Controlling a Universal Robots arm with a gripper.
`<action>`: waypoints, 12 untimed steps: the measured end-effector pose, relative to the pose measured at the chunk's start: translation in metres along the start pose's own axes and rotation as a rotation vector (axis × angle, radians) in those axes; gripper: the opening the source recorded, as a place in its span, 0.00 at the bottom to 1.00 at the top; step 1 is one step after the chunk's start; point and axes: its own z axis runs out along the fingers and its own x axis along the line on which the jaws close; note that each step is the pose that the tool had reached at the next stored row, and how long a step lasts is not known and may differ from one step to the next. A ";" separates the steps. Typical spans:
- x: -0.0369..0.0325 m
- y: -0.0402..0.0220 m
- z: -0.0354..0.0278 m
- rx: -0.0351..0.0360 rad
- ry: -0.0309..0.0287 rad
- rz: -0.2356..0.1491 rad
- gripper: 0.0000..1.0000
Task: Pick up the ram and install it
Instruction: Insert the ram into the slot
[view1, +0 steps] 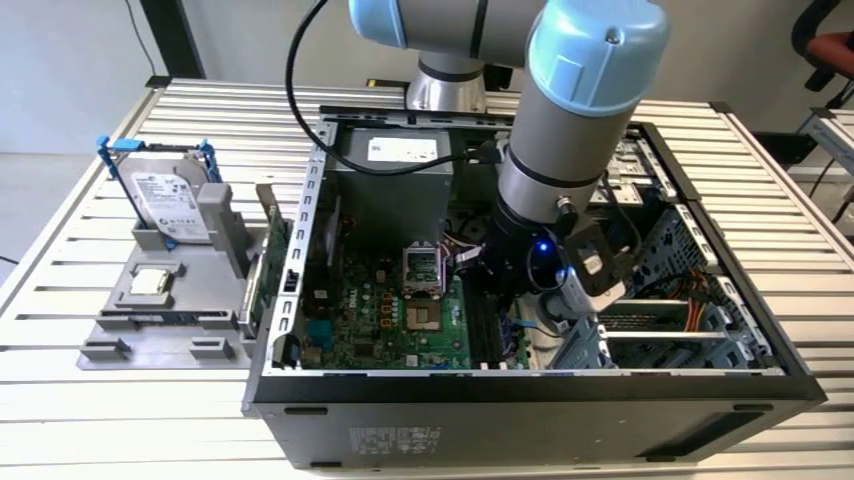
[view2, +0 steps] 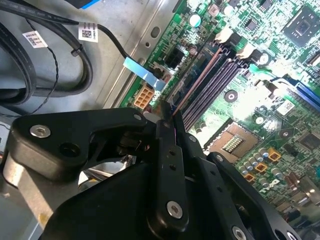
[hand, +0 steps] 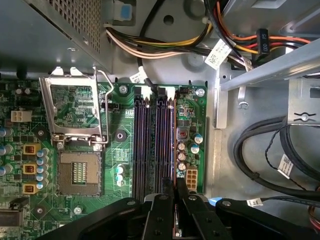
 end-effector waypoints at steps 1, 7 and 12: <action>0.0000 0.0000 0.0000 0.0001 0.0000 0.001 0.00; 0.0006 0.0000 0.0002 -0.0001 -0.0002 0.008 0.00; 0.0008 -0.0004 -0.0003 -0.0005 -0.0003 0.008 0.00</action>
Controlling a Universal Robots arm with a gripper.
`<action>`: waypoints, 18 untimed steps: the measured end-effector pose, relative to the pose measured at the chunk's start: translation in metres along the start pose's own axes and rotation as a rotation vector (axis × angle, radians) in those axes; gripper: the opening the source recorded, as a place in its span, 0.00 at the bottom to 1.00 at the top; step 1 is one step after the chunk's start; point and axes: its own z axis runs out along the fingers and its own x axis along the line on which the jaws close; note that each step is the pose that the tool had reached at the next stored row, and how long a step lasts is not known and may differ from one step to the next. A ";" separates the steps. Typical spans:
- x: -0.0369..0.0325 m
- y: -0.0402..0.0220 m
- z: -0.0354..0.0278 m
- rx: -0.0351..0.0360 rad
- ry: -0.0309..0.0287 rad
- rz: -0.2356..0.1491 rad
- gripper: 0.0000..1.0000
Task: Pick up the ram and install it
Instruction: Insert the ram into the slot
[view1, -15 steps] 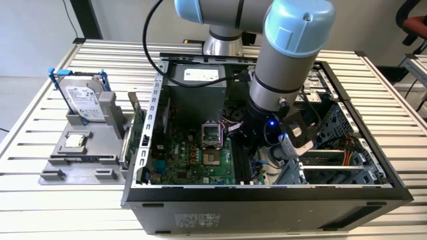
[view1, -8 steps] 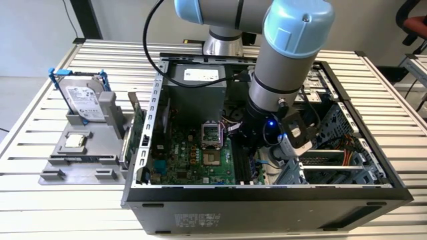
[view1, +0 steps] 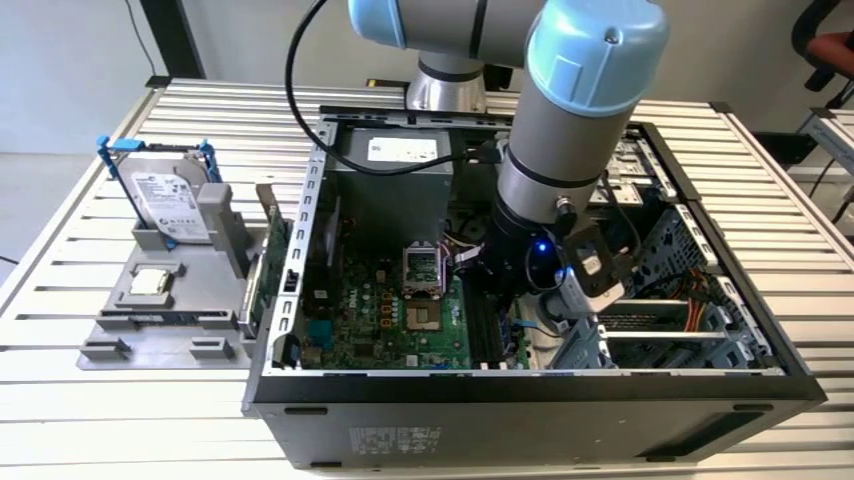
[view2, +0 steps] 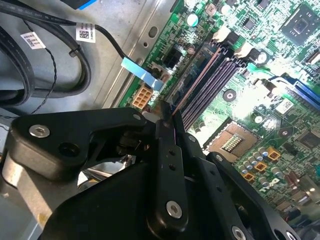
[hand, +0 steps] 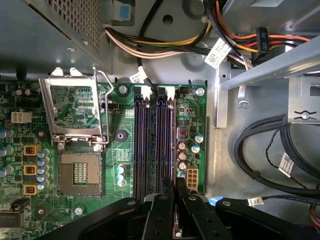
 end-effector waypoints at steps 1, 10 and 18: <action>0.0000 -0.0001 -0.0002 0.0002 0.0001 0.000 0.00; 0.0004 0.0001 -0.0053 0.0003 0.0003 0.003 0.00; 0.0022 -0.0001 -0.0008 0.0007 0.0000 0.019 0.00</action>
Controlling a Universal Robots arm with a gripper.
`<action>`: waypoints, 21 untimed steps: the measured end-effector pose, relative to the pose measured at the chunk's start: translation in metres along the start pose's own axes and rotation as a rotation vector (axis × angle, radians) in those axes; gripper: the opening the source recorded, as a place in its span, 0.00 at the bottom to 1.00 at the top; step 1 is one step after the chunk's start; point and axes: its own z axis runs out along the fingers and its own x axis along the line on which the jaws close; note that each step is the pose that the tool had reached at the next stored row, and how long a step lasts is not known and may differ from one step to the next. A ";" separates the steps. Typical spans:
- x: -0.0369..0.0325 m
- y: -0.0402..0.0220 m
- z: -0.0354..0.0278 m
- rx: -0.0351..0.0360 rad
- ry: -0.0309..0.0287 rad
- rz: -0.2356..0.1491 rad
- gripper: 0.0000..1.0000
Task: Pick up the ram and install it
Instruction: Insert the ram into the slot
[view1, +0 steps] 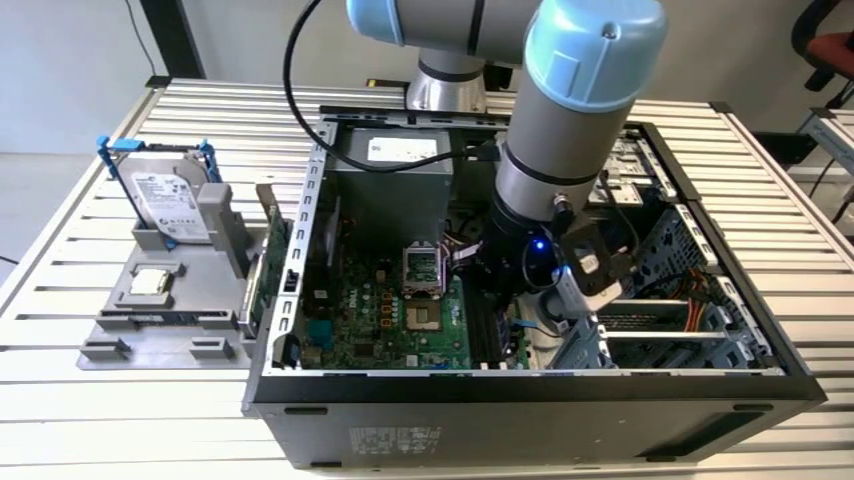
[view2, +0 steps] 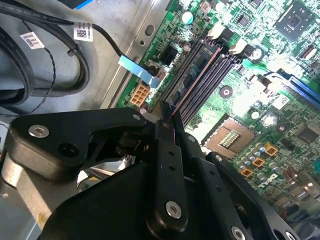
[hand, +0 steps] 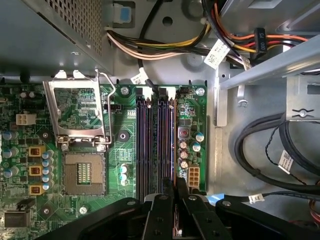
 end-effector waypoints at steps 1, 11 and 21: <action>0.0000 0.0000 0.0010 0.0003 0.0000 0.002 0.00; 0.0000 0.0000 0.0020 0.0004 -0.0005 0.031 0.00; -0.0003 -0.0001 0.0030 -0.0021 -0.0012 0.046 0.00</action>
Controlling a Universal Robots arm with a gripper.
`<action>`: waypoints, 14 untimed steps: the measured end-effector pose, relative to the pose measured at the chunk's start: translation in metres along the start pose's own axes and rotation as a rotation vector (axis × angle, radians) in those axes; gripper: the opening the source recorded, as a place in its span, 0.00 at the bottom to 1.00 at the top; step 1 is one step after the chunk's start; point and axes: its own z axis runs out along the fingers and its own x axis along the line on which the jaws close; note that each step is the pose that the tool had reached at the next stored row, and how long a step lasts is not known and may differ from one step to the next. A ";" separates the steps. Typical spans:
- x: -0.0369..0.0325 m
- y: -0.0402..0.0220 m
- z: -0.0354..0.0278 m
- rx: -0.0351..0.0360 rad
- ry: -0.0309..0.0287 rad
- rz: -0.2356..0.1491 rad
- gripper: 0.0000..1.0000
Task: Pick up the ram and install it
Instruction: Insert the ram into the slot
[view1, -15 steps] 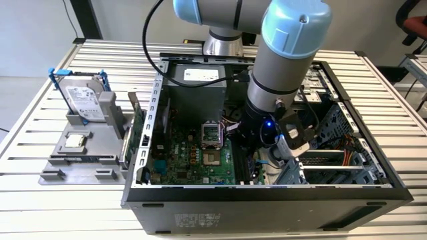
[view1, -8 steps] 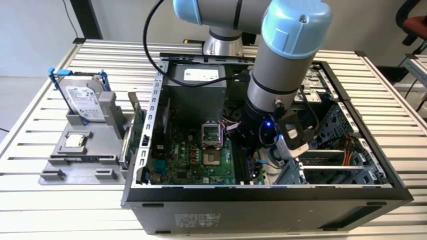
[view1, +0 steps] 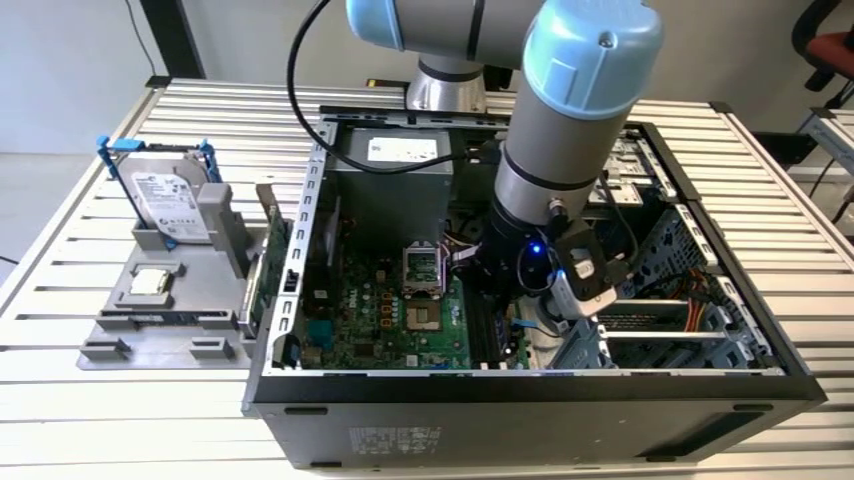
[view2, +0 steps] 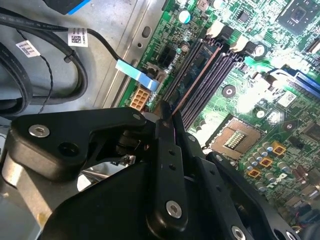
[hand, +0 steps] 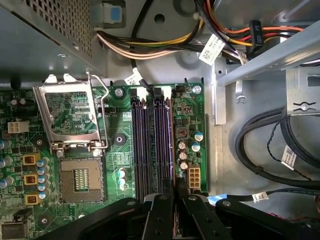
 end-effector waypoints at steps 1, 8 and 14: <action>-0.0001 0.0000 0.0001 -0.0009 0.0000 0.000 0.00; -0.0002 0.0001 0.0007 -0.0033 0.0001 0.000 0.00; -0.0002 0.0000 0.0018 -0.0029 0.0001 0.000 0.00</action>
